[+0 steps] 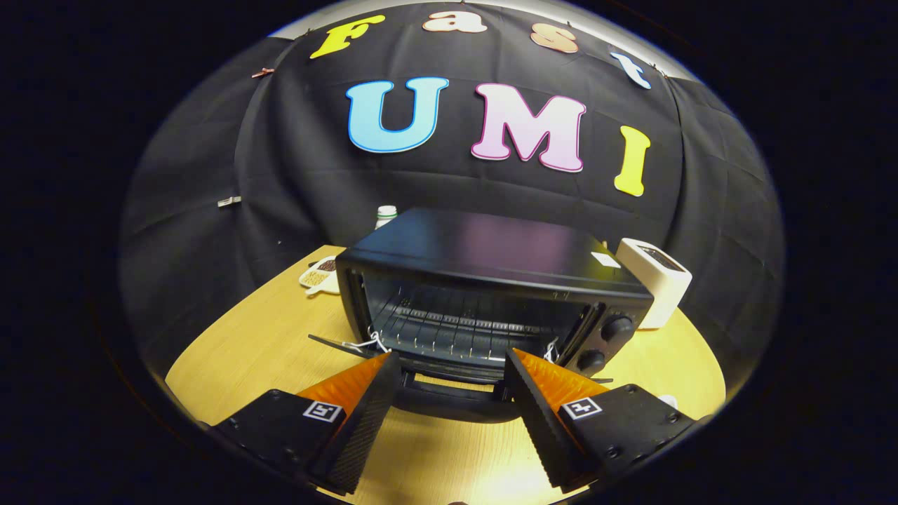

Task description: Open the toaster oven, put the food inside, and close the toaster oven door.

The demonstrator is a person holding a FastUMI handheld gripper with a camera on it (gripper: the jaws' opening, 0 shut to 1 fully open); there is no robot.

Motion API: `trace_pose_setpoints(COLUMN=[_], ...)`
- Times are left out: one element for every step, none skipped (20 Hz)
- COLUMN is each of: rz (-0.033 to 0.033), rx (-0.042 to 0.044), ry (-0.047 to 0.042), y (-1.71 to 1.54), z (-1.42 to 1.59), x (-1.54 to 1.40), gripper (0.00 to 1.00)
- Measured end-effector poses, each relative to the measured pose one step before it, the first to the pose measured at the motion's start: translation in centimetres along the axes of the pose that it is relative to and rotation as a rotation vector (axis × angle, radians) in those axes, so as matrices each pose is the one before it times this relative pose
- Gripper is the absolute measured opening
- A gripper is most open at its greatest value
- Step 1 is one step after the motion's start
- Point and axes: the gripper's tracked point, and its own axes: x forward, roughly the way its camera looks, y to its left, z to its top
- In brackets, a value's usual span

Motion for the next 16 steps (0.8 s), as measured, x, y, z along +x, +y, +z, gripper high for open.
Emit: trace_pose_setpoints(rz=[0.00763, 0.00697, 0.00714, 0.00793, 0.00546, -0.00081, -0.00279, 0.00443, 0.00303, 0.00325, 0.00785, 0.01103, 0.00951, 0.00362, -0.00304, -0.00497], rx=[0.00413, 0.00154, -0.00107, -0.00208, -0.00081, 0.00257, 0.00691, 0.01108, 0.00631, -0.00051, -0.00907, -0.00636, -0.00484, -0.00384, -0.00318, -0.00090], ry=[0.01776, 0.02403, 0.02993, 0.03298, 0.03980, 0.03950, 0.04560, 0.03274, 0.01385, -0.00576, -0.01288, -0.00917, -0.01352, -0.02035, -0.02503, -0.02070], y=[0.195, 0.221, 0.220, 0.180, 0.144, -0.170, -0.276, -0.031, -0.146, -0.305, -0.302, -0.218, -0.308, -0.739, -1.146, -1.042], z=[-0.973, -0.982, -1.199, -1.349, -1.541, -1.626, -1.361, -0.829, -0.367, -0.081, 0.331, 0.462, 0.606, 0.762, 0.985, 0.818], x=[-0.302, -0.248, -0.114, 0.007, 0.007, 0.197, 0.181, 0.265, 0.024, -0.318, -0.470, -0.510, -0.851, -0.788, -0.929, -0.786], gripper=[0.98, 0.98, 0.97, 0.97, 0.98, 0.98, 0.99, 0.99, 0.99, 0.99, 0.99, 0.99, 0.99, 0.99, 0.99, 0.99])
